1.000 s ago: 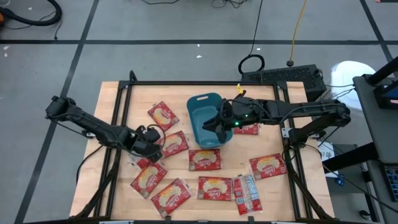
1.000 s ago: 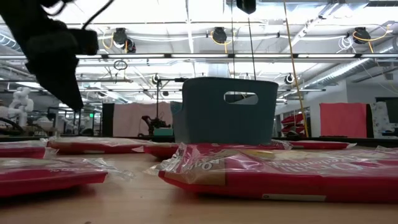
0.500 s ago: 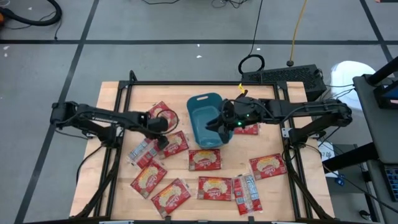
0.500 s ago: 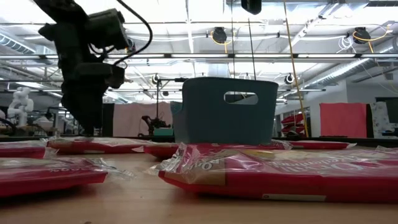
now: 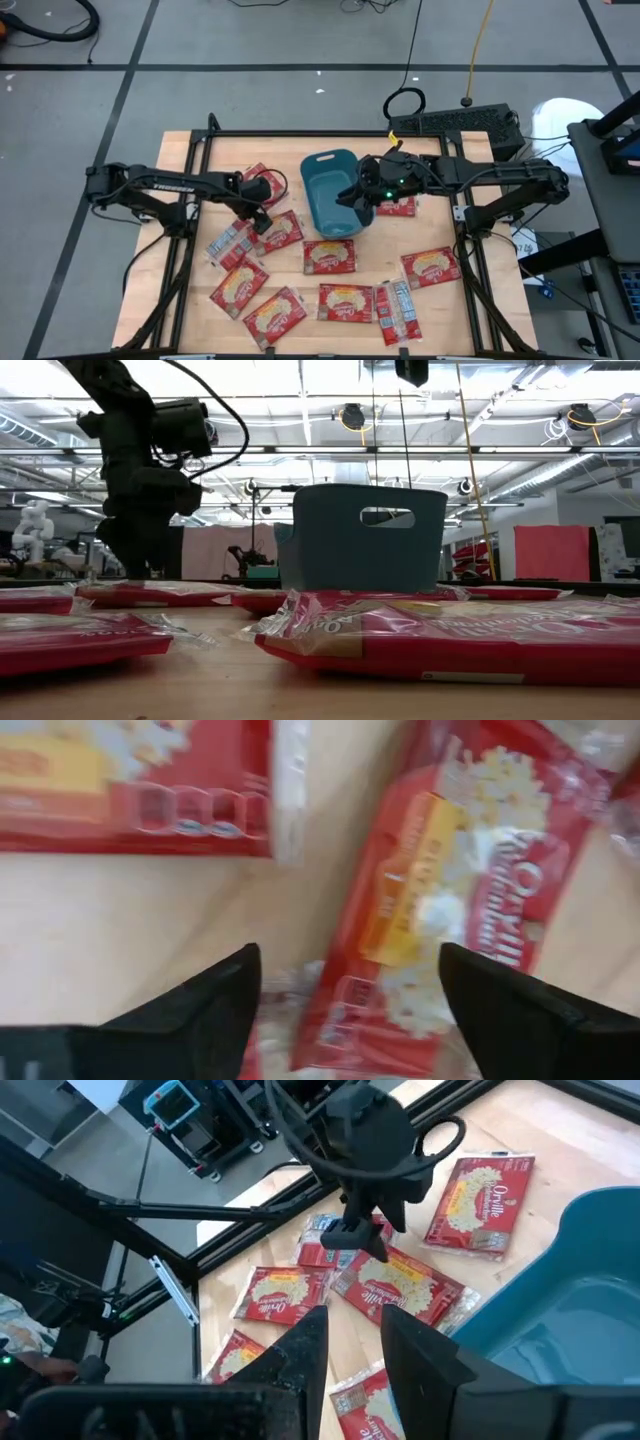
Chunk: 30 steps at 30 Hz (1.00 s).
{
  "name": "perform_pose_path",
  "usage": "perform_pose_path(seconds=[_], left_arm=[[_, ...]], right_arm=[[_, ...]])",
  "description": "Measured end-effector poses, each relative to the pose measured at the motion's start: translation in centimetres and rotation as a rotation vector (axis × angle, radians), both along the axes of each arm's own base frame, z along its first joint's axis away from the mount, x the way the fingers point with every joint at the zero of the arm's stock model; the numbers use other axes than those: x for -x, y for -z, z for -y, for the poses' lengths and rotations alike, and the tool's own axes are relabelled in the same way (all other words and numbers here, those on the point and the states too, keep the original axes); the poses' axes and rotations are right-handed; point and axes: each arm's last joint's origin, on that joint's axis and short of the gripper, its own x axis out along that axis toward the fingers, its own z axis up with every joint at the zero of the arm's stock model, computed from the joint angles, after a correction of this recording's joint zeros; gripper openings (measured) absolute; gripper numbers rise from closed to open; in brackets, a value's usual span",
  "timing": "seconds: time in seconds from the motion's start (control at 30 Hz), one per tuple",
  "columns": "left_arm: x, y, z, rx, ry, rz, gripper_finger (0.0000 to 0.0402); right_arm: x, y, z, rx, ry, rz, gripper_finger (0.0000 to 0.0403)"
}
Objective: Sort popcorn bags into baskets
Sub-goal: Put the red popcorn bag into the blue bin
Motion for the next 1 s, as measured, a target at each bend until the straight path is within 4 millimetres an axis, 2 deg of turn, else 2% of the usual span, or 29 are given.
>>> perform_pose_path(seconds=[0.13,0.27,0.43,0.6,0.77,0.9,0.97,1.0], left_arm=[[-0.6,0.2,-0.8,0.083,-0.011,0.002,0.035],[-1.2,0.4,-1.8,0.078,0.011,0.014,0.0359],[-1.7,1.8,-2.4,0.11,0.047,-0.014,0.034],[-2.2,2.5,-2.2,0.172,0.118,0.016,0.0303],[-2.3,2.6,-2.0,0.208,0.203,0.064,0.0227],[-2.3,2.6,-1.9,0.195,0.269,0.087,0.011],[-2.2,2.6,-2.0,0.211,0.242,0.08,0.0041],[-2.2,2.6,-2.1,0.218,0.223,0.074,0.0024]], right_arm=[[0.0,0.1,0.0,0.001,0.0,-0.003,0.0091],[-0.1,0.1,0.0,0.001,0.0,-0.004,0.0091],[-0.1,0.1,0.1,-0.009,-0.002,-0.004,0.0091],[-0.1,0.1,0.1,-0.017,-0.016,-0.005,0.0091],[-0.1,0.1,0.1,-0.009,-0.02,-0.005,0.0091],[-0.1,0.1,0.1,0.007,-0.028,-0.003,0.0091],[-0.1,0.1,0.1,0.025,-0.038,-0.002,0.0091],[-0.1,0.1,0.1,0.033,-0.042,-0.002,0.0091]])
